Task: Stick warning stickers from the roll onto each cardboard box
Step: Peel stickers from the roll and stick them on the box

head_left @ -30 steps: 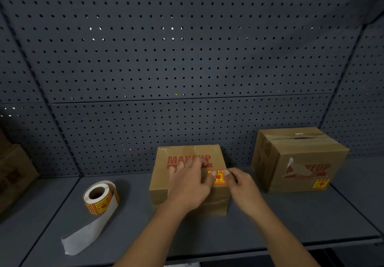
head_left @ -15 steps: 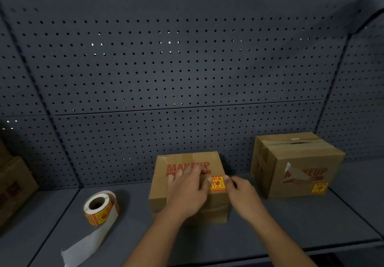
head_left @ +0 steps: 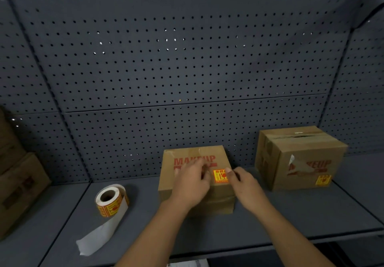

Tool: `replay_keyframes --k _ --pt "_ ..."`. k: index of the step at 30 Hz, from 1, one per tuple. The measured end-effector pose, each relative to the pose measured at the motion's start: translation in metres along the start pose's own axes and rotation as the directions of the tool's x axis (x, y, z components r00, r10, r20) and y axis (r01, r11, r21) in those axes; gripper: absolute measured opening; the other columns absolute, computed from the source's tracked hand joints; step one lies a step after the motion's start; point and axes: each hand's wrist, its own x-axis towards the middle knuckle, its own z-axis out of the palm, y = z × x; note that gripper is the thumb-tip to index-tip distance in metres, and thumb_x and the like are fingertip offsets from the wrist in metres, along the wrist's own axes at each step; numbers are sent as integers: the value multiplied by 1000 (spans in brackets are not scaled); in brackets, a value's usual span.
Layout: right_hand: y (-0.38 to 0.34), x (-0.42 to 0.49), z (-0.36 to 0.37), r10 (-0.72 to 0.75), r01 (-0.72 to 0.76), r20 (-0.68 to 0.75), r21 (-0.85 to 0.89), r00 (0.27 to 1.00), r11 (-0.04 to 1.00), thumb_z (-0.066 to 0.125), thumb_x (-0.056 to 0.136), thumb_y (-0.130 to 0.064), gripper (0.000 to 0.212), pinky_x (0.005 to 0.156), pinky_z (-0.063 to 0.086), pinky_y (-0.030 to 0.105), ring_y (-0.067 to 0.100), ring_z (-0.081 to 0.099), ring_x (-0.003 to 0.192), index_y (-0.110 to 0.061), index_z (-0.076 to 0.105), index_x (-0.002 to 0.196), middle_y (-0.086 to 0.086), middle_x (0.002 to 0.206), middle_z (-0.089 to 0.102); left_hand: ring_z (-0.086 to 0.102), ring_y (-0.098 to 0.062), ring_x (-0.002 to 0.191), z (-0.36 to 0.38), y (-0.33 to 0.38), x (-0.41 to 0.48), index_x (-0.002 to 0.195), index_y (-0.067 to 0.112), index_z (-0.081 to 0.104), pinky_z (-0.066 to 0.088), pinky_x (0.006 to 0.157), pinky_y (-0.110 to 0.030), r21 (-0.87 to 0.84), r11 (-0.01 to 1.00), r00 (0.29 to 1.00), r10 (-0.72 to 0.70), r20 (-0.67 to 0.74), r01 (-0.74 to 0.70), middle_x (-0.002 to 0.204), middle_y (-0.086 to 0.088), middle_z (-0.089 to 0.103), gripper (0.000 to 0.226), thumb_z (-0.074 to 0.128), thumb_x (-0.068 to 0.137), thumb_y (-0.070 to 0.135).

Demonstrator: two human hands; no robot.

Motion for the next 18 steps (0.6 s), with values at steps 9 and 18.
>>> replay_keyframes --k 9,18 --pt "2 3 -6 82 -91 75 141 994 986 57 96 -63 45 85 56 34 10 68 96 -22 72 104 -6 102 73 54 -19 112 -28 -58 -25 115 27 67 47 93 -36 -91 976 909 -215 -358 196 113 10 56 18 63 98 30" --pt "0 15 5 113 -104 -22 252 993 962 57 85 -80 92 113 46 49 24 52 136 -21 43 154 3 152 51 59 -22 120 -23 -64 -26 153 26 40 50 102 -43 -698 610 873 -486 46 376 138 -1 57 57 61 102 40"
